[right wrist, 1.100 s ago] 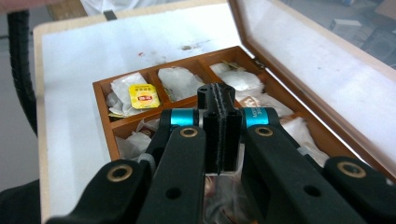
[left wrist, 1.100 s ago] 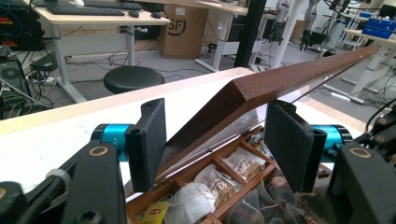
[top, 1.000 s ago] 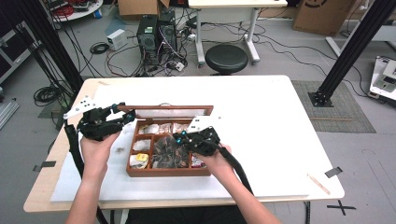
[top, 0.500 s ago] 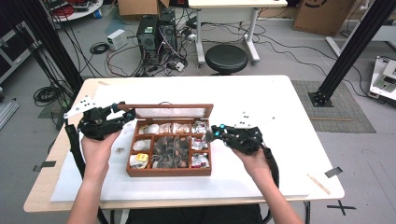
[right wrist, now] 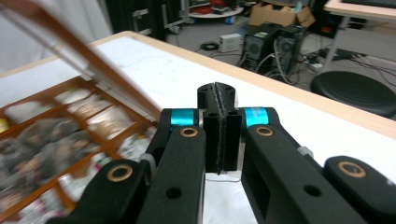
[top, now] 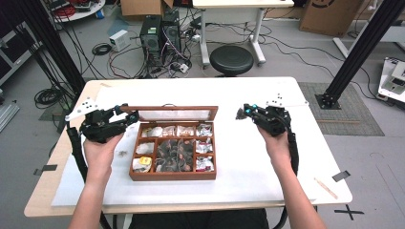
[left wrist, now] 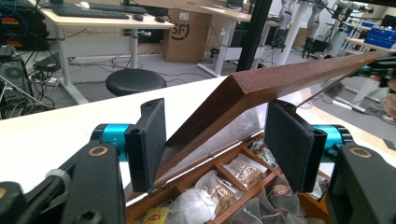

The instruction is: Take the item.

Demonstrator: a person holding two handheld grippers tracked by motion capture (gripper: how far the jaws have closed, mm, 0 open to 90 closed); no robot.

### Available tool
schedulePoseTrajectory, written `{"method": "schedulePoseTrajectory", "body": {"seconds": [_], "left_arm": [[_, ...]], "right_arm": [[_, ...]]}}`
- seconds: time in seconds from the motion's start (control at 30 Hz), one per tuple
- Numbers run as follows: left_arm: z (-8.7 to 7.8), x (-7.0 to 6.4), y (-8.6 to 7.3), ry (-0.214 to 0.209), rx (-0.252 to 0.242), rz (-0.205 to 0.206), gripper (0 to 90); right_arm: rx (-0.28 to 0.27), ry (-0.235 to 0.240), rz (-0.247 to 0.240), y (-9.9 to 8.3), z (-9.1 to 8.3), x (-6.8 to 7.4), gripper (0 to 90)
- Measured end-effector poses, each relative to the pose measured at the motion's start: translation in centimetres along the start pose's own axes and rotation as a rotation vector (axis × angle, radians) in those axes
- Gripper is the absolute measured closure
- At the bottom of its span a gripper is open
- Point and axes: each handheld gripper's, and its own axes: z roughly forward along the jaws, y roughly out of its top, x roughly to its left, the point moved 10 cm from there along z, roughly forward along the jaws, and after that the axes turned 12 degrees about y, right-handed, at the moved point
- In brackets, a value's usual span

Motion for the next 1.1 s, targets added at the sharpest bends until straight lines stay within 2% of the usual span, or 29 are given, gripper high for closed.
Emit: {"method": "schedulePoseTrajectory", "body": {"seconds": [0.17,0.4,0.63,0.87,1.1], "left_arm": [[0.0,0.0,0.0,-0.001,-0.001,0.000,39.4],[0.0,0.0,0.0,0.001,-0.001,-0.001,39.4],[0.0,0.0,0.0,0.005,-0.010,0.001,39.5],[0.0,0.0,0.0,0.004,-0.008,0.004,39.5],[0.0,0.0,0.0,0.003,-0.010,0.003,39.5]], "right_arm": [[0.013,-0.041,0.034,-0.5,1.1,-2.1,90.0],[0.033,-0.081,0.067,-1.4,2.3,-4.1,90.0],[0.046,-0.103,0.072,-1.7,2.6,-4.5,90.0],[0.042,-0.100,0.090,-1.7,2.3,-4.6,90.0],[0.058,-0.100,0.080,-1.9,2.7,-4.4,90.0]]}}
